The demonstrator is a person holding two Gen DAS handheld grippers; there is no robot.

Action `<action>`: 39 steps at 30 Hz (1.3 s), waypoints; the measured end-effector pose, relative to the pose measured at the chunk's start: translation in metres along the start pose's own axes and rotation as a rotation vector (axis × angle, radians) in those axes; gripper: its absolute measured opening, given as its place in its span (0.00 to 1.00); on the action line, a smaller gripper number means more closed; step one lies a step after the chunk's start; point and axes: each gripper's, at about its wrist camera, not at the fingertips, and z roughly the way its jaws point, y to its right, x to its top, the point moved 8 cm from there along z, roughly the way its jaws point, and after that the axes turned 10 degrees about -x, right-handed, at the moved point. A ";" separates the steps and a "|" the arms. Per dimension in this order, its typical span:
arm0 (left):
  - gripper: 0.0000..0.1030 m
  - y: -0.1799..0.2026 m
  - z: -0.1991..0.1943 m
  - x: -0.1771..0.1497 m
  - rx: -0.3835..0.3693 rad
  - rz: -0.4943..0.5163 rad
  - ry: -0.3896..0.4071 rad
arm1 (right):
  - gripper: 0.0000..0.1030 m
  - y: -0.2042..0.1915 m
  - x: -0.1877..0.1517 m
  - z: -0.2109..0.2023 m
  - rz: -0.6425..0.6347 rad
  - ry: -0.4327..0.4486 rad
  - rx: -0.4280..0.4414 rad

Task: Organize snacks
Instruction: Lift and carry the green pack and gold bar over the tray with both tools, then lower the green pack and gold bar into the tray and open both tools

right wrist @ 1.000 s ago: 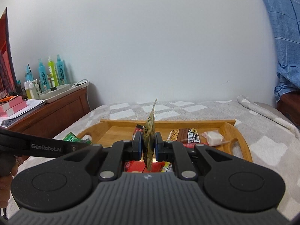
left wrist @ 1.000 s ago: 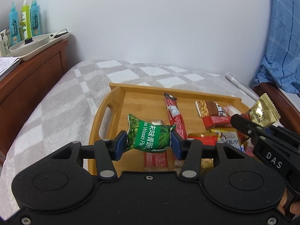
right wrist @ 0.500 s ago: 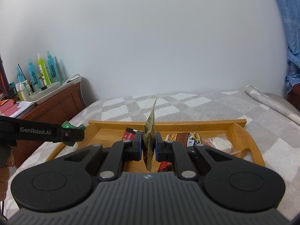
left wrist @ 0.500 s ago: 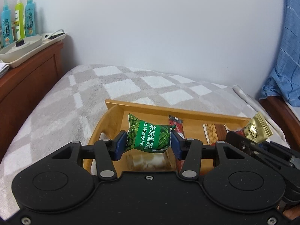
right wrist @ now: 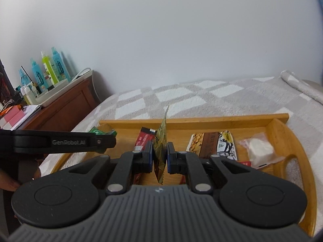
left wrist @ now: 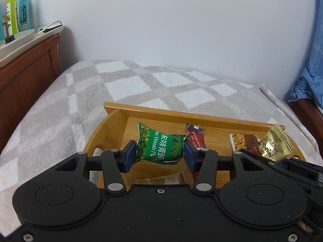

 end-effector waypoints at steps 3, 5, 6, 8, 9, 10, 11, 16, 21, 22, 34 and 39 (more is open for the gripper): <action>0.46 0.000 0.004 -0.002 0.003 -0.003 -0.005 | 0.16 0.000 -0.002 0.004 0.005 -0.016 0.005; 0.46 0.000 0.006 -0.003 0.006 -0.001 -0.010 | 0.16 0.001 -0.004 0.006 0.009 -0.026 0.011; 0.46 0.000 0.007 -0.003 0.007 0.002 -0.010 | 0.16 0.001 -0.004 0.006 0.011 -0.030 0.013; 0.46 0.001 0.008 -0.003 0.009 0.005 -0.011 | 0.16 0.001 -0.005 0.008 0.011 -0.033 0.013; 0.46 0.001 0.009 -0.004 0.009 0.005 -0.012 | 0.16 0.001 -0.005 0.008 0.012 -0.036 0.015; 0.46 0.001 0.010 -0.004 0.009 0.005 -0.014 | 0.16 0.001 -0.005 0.009 0.014 -0.039 0.016; 0.46 0.001 0.011 -0.004 0.010 0.006 -0.015 | 0.16 0.001 -0.005 0.010 0.016 -0.043 0.017; 0.46 0.002 0.014 -0.006 0.010 0.013 -0.021 | 0.16 0.002 -0.008 0.011 0.019 -0.060 0.018; 0.46 0.002 0.017 -0.007 0.008 0.015 -0.023 | 0.16 0.002 -0.010 0.013 0.019 -0.074 0.020; 0.46 0.002 0.017 -0.007 0.009 0.015 -0.024 | 0.16 0.001 -0.010 0.014 0.019 -0.077 0.021; 0.46 0.004 0.022 -0.012 0.002 0.032 -0.046 | 0.16 -0.002 -0.013 0.019 0.003 -0.115 0.053; 0.46 0.005 0.024 -0.011 0.018 0.050 -0.057 | 0.17 -0.004 -0.013 0.017 -0.008 -0.135 0.075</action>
